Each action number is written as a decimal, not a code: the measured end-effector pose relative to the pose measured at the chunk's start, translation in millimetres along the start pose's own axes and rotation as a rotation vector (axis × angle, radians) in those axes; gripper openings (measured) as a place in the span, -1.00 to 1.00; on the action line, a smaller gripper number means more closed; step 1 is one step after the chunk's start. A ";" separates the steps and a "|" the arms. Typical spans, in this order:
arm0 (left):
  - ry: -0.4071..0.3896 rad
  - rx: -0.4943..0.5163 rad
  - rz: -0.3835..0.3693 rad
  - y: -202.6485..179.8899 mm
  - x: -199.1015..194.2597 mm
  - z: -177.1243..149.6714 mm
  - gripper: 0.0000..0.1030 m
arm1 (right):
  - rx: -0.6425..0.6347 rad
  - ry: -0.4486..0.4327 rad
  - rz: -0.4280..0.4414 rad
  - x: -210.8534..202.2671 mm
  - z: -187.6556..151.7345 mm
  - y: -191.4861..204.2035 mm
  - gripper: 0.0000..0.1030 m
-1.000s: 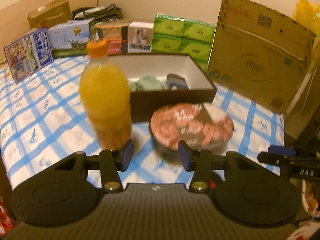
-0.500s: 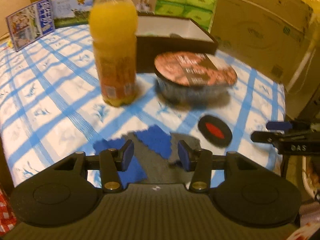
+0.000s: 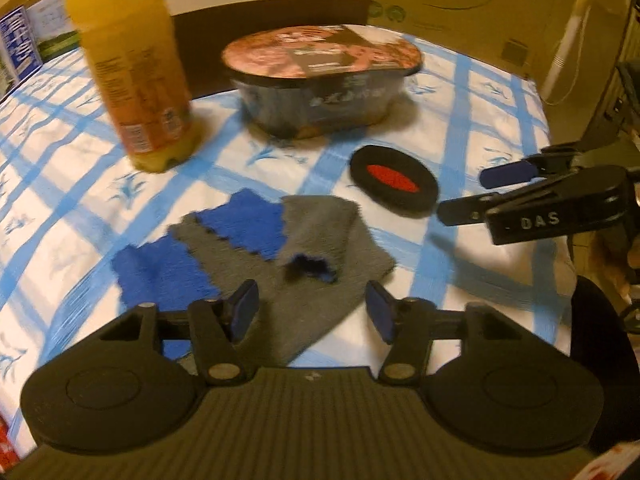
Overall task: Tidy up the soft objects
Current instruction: 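Grasp the grey-and-blue cloth with the left tool while the right tool approaches the black-and-red pad, then grasp the black-and-red round pad with the right tool while the left tool holds the grey cloth, then carry the grey cloth and black-and-red pad over the brown box with both tools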
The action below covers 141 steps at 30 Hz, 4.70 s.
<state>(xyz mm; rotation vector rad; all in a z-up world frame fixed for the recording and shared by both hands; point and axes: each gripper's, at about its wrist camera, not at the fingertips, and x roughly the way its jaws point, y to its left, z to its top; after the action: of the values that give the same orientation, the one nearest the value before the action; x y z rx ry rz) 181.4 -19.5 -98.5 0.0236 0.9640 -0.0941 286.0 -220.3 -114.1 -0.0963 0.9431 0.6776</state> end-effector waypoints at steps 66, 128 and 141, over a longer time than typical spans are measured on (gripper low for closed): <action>0.003 -0.486 0.041 105.6 15.6 -17.6 -0.49 | 0.029 -0.008 0.020 31.2 15.2 -3.9 0.37; -0.181 -0.303 0.183 209.6 -87.6 23.0 -0.62 | -0.082 -0.198 0.127 -34.1 69.7 78.5 0.16; -0.360 -0.180 0.222 263.1 -90.5 141.3 -0.62 | -0.076 -0.319 0.123 -30.6 173.9 46.8 0.16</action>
<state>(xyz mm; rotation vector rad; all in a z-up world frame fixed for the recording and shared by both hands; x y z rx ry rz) 269.7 239.9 50.7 -0.0507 0.6022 0.1882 371.1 -135.7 23.5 0.0038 0.6199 0.8155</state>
